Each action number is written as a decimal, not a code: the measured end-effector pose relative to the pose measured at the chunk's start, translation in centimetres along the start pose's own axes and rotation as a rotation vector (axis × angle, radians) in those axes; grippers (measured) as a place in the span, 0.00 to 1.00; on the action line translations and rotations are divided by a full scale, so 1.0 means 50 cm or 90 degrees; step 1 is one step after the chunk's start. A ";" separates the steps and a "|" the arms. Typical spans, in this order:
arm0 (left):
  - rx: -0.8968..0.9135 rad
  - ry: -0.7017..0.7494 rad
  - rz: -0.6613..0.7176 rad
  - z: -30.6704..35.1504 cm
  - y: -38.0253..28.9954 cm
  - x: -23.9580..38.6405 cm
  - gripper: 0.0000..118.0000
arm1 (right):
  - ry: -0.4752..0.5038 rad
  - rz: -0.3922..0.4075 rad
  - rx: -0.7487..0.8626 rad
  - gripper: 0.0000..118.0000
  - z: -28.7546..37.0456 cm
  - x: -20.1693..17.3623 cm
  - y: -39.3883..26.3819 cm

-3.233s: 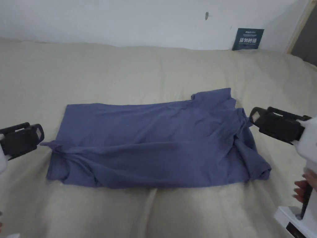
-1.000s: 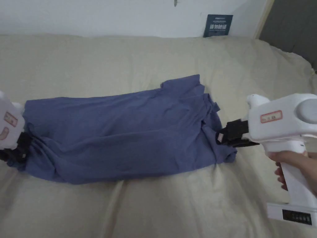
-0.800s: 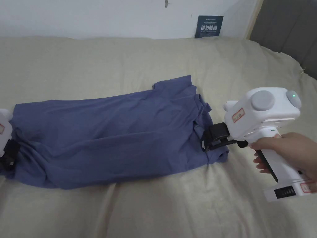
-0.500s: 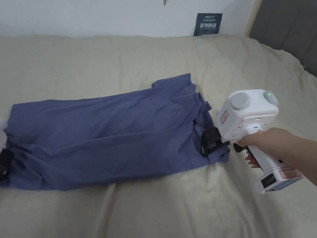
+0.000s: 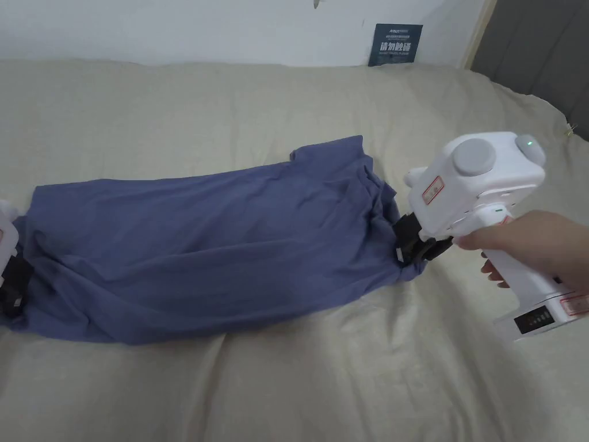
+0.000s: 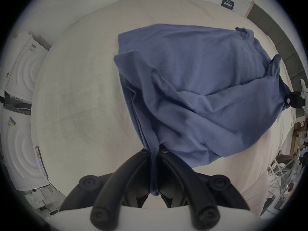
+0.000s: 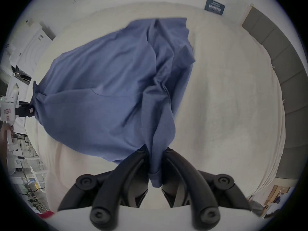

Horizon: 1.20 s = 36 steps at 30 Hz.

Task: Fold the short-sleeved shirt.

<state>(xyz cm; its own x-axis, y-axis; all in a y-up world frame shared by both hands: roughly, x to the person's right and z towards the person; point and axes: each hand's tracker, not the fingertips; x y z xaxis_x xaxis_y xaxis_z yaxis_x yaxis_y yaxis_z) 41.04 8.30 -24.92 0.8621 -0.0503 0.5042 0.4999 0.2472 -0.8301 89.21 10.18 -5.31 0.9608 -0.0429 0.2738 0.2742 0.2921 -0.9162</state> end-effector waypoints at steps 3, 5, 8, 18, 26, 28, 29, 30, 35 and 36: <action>0.007 -0.019 0.003 0.028 -0.008 -0.008 0.03 | 0.016 -0.002 0.022 0.13 0.053 0.005 0.003; 0.012 -0.034 0.009 0.052 -0.018 -0.019 0.03 | 0.030 -0.007 0.033 0.13 0.088 0.010 -0.001; 0.016 -0.054 0.019 0.078 -0.020 -0.058 0.03 | 0.036 0.010 0.046 0.13 0.138 0.005 -0.025; 0.029 -0.085 -0.027 0.211 -0.199 -0.044 0.03 | 0.080 -0.006 0.055 0.12 0.239 0.007 -0.190; -0.092 -0.095 0.043 0.011 -0.258 -0.059 0.65 | 0.082 -0.083 -0.088 0.36 0.034 0.039 -0.285; -0.123 -0.045 0.027 -0.014 -0.276 -0.073 0.74 | 0.022 -0.077 -0.092 0.76 0.000 0.054 -0.292; -0.131 -0.024 0.027 -0.018 -0.285 -0.087 0.74 | -0.020 -0.075 -0.094 0.81 -0.005 0.062 -0.298; -0.131 -0.005 0.041 -0.012 -0.295 -0.099 0.74 | -0.054 -0.079 -0.090 0.85 -0.004 0.073 -0.303; -0.071 -0.010 0.125 0.022 -0.303 -0.167 0.76 | -0.059 -0.172 -0.049 0.88 0.060 0.103 -0.308; -0.050 -0.037 0.144 0.034 -0.301 -0.172 0.76 | -0.037 -0.195 -0.027 0.88 0.079 0.103 -0.308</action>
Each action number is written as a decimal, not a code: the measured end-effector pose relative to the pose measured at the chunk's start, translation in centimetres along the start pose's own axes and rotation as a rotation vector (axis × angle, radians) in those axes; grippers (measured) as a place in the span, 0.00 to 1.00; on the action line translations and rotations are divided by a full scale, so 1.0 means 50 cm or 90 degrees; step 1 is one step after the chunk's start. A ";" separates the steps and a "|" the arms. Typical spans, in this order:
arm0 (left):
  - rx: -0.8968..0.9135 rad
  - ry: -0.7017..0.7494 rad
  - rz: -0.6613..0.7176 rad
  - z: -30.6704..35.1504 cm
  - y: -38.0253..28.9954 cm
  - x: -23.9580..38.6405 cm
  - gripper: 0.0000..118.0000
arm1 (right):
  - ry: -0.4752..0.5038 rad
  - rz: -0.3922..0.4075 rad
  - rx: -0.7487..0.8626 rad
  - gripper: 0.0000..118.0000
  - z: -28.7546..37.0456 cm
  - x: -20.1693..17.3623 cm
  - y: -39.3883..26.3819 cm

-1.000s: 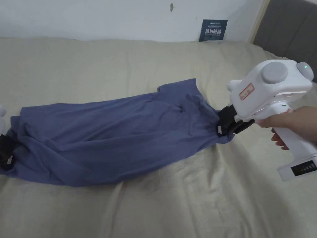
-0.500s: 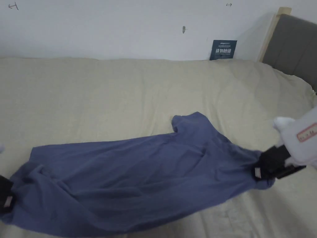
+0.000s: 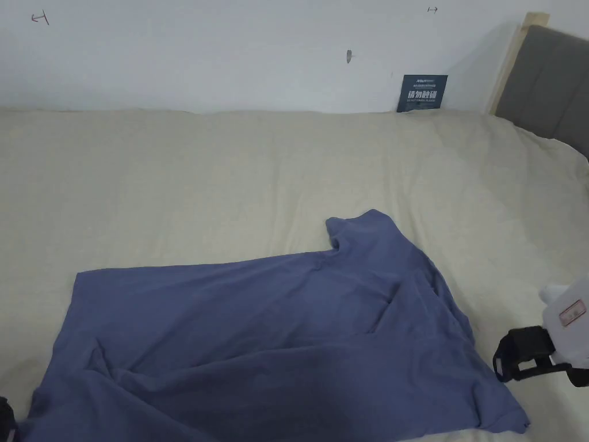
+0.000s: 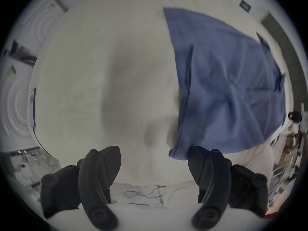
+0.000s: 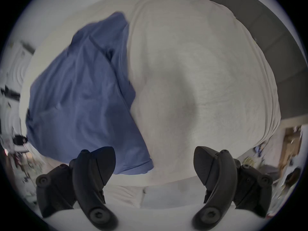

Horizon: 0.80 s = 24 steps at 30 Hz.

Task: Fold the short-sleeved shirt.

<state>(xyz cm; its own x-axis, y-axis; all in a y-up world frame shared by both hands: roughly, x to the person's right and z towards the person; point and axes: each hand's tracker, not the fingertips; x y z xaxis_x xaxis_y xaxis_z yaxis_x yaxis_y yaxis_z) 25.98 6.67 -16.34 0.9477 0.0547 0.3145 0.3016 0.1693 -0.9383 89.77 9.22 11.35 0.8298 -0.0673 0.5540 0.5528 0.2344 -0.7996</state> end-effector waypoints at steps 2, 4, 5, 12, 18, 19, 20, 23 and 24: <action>0.041 -0.030 0.017 0.046 -0.017 0.026 0.76 | 0.063 -0.019 0.042 0.88 0.037 -0.010 -0.003; 0.119 -0.064 0.008 0.084 -0.029 0.046 0.75 | 0.150 -0.010 0.094 0.88 0.072 -0.028 -0.008; 0.165 -0.087 0.004 0.105 -0.039 0.057 0.73 | 0.198 0.001 0.122 0.87 0.094 -0.043 -0.017; 0.420 -0.153 -0.009 0.158 -0.140 0.100 0.00 | 0.263 0.116 0.404 0.04 0.143 -0.153 -0.144; 0.620 -0.084 0.015 0.197 -0.230 0.132 0.00 | 0.350 0.029 0.516 0.03 0.117 -0.172 -0.219; 0.646 -0.089 0.015 0.214 -0.222 0.131 0.00 | 0.353 0.030 0.514 0.03 0.113 -0.171 -0.215; 0.659 -0.095 0.012 0.235 -0.206 0.130 0.00 | 0.356 0.040 0.504 0.03 0.117 -0.171 -0.203; 0.629 -0.127 0.001 0.292 -0.088 0.120 0.00 | 0.320 0.110 0.497 0.04 0.136 -0.188 -0.161; 0.586 -0.109 0.000 0.299 -0.028 0.124 0.00 | 0.310 0.126 0.501 0.03 0.141 -0.193 -0.150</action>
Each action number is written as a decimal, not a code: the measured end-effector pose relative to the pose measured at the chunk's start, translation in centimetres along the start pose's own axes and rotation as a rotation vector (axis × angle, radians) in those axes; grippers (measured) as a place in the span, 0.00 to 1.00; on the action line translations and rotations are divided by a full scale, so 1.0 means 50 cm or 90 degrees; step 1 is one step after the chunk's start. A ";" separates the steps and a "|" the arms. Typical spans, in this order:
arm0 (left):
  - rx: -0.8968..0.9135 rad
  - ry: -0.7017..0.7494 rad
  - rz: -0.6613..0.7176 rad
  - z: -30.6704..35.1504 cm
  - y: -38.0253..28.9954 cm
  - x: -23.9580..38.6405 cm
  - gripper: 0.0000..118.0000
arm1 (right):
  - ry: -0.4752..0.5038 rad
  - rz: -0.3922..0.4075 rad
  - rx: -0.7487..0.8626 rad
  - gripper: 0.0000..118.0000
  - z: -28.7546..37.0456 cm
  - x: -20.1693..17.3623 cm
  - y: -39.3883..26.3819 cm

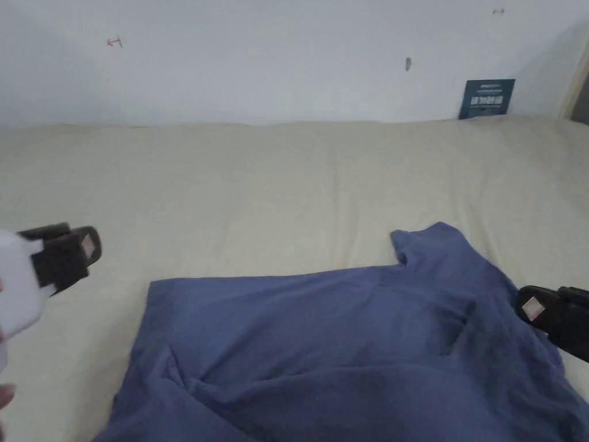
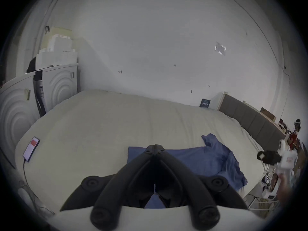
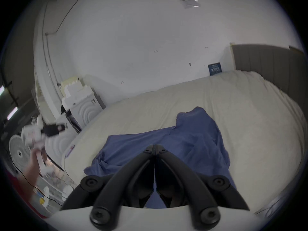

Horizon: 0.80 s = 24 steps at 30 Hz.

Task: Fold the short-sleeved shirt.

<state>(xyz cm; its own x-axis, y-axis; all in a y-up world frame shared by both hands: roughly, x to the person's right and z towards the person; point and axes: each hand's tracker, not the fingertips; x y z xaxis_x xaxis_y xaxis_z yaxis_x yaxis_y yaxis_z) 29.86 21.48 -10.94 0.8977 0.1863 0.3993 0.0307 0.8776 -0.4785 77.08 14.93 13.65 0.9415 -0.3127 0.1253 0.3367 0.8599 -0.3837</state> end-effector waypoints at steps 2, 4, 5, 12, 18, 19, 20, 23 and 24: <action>-0.090 -0.046 0.018 -0.091 0.070 0.003 0.00 | 0.008 0.008 -0.011 0.03 -0.017 -0.001 0.017; -0.198 -0.037 0.010 -0.211 0.107 0.001 0.00 | 0.021 0.007 -0.027 0.03 -0.041 -0.006 0.030; -0.266 -0.035 -0.006 -0.277 0.111 0.000 0.00 | 0.034 0.001 -0.036 0.03 -0.053 -0.003 0.033; -0.503 0.071 0.003 -0.590 0.027 -0.058 0.75 | 0.065 -0.060 -0.090 0.03 -0.142 0.031 0.020; -0.526 0.117 -0.007 -0.662 -0.016 -0.100 0.79 | 0.068 -0.081 -0.123 0.04 -0.185 0.057 0.002; -0.526 0.114 0.002 -0.666 -0.018 -0.102 0.79 | 0.068 -0.077 -0.128 0.03 -0.186 0.056 -0.002; -0.526 0.111 0.008 -0.674 -0.020 -0.104 0.80 | 0.068 -0.071 -0.136 0.03 -0.191 0.055 -0.005; -0.558 0.101 0.024 -0.679 -0.040 -0.096 0.83 | 0.067 -0.060 -0.154 0.03 -0.202 0.052 -0.017; -0.573 0.102 0.018 -0.681 -0.053 -0.089 0.84 | 0.072 -0.060 -0.159 0.03 -0.204 0.051 -0.021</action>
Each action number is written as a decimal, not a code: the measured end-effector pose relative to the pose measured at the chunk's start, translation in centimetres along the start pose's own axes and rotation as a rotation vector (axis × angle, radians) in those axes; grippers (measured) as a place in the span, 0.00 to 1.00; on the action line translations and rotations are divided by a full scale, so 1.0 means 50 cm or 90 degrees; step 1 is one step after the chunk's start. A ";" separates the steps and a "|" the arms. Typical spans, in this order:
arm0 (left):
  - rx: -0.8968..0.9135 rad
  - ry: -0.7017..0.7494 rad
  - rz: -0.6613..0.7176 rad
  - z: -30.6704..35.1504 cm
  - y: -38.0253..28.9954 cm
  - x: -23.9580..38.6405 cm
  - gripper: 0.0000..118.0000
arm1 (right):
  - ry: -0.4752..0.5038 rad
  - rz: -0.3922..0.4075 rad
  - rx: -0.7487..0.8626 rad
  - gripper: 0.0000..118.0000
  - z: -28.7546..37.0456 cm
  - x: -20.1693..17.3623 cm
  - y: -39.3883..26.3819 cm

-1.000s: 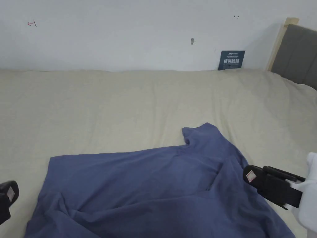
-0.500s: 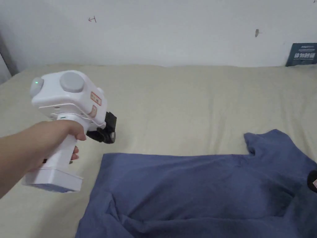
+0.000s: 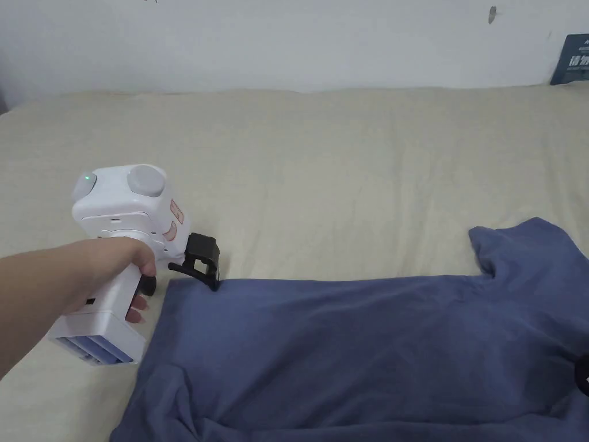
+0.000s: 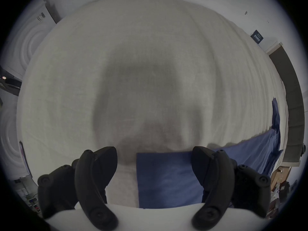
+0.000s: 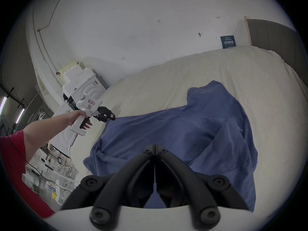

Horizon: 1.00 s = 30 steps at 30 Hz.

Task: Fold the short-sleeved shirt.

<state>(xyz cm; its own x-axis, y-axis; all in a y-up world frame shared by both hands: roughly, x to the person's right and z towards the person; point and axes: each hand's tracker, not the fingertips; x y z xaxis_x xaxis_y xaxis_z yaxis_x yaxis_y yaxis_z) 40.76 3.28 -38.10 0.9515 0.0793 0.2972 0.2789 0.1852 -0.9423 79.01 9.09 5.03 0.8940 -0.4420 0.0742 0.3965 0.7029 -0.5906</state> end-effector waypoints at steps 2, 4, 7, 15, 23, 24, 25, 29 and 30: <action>0.012 0.027 -0.026 -0.006 -0.006 0.011 0.85 | 0.008 -0.001 -0.011 0.03 -0.008 0.000 -0.005; 0.005 0.024 -0.016 -0.006 -0.002 0.013 0.84 | 0.008 -0.003 -0.016 0.03 -0.013 0.000 -0.010; 0.009 0.042 -0.015 0.011 -0.011 0.019 0.76 | 0.009 -0.019 -0.026 0.03 -0.020 0.006 -0.015; 0.011 0.078 -0.138 0.026 -0.057 0.077 0.01 | -0.002 -0.049 -0.029 0.03 -0.022 0.022 -0.024; 0.060 0.055 -0.135 0.047 -0.032 0.054 0.01 | -0.028 -0.052 0.008 0.02 -0.031 0.095 0.158; 0.069 0.041 -0.124 0.055 -0.032 0.050 0.01 | -0.040 -0.058 -0.003 0.02 -0.050 0.116 0.199; 0.075 0.033 -0.118 0.063 -0.033 0.046 0.01 | -0.061 -0.060 -0.009 0.02 -0.067 0.134 0.231; 0.082 0.016 -0.117 0.088 -0.048 0.058 0.01 | -0.188 -0.028 -0.150 0.85 -0.194 0.215 0.367; 0.083 0.019 -0.112 0.082 -0.047 0.061 0.01 | -0.235 -0.023 -0.196 0.98 -0.230 0.235 0.383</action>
<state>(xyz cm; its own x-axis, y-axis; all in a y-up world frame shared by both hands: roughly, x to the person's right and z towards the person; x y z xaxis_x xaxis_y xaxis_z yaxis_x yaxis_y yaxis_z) 42.48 7.13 -34.35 0.8937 0.0062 0.4487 0.4235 0.3193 -0.8478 94.71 10.94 -14.63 0.9171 -0.1970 0.3466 0.3986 0.4677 -0.7889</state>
